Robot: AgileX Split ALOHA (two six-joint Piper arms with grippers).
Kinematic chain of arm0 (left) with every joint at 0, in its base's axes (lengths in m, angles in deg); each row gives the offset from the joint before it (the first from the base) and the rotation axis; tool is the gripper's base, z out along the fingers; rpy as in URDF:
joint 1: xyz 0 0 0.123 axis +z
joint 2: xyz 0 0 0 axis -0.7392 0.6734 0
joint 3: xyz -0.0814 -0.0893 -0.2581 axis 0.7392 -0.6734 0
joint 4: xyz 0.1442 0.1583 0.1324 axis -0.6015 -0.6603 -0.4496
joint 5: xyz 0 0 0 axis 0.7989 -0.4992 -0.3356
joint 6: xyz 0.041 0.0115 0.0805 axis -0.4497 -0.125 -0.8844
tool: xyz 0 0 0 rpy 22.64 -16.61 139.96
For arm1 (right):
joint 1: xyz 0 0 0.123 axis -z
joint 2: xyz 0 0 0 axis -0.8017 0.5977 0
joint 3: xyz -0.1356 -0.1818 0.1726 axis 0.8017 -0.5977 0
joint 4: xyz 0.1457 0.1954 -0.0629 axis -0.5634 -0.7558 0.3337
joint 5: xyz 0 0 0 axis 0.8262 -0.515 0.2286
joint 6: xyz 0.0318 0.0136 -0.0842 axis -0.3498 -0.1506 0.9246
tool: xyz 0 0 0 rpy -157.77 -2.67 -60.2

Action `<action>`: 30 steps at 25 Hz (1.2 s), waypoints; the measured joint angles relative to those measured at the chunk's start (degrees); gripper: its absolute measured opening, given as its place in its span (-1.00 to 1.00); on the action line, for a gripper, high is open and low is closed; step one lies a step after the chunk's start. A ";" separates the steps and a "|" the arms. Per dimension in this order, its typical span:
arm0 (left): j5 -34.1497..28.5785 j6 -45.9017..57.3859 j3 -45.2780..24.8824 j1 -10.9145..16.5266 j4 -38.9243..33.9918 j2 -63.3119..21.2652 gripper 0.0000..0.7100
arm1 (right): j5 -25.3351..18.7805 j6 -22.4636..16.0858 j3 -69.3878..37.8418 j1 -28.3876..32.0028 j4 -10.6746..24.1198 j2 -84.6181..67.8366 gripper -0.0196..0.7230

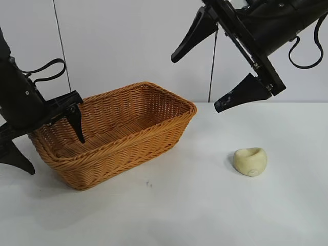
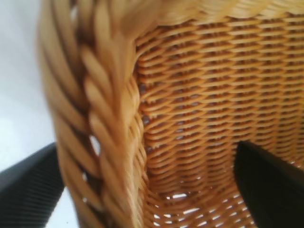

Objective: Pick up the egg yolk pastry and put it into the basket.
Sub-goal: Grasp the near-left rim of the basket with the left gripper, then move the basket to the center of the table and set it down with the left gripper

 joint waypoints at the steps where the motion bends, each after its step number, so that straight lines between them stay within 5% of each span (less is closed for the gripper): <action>1: 0.00 0.07 0.00 0.00 0.00 0.00 0.36 | 0.00 0.00 0.00 0.00 0.00 0.00 0.92; 9: -0.81 0.99 0.00 0.06 0.50 0.00 -0.68 | -0.05 0.00 0.00 0.00 0.00 0.00 0.92; 21: -8.86 -7.11 4.11 4.06 5.86 -0.07 -0.69 | -0.11 0.00 0.00 0.00 -0.02 0.00 0.92; 30: -14.91 -16.21 11.69 4.18 6.85 -0.07 -0.69 | -0.11 0.00 0.00 0.00 -0.02 0.00 0.92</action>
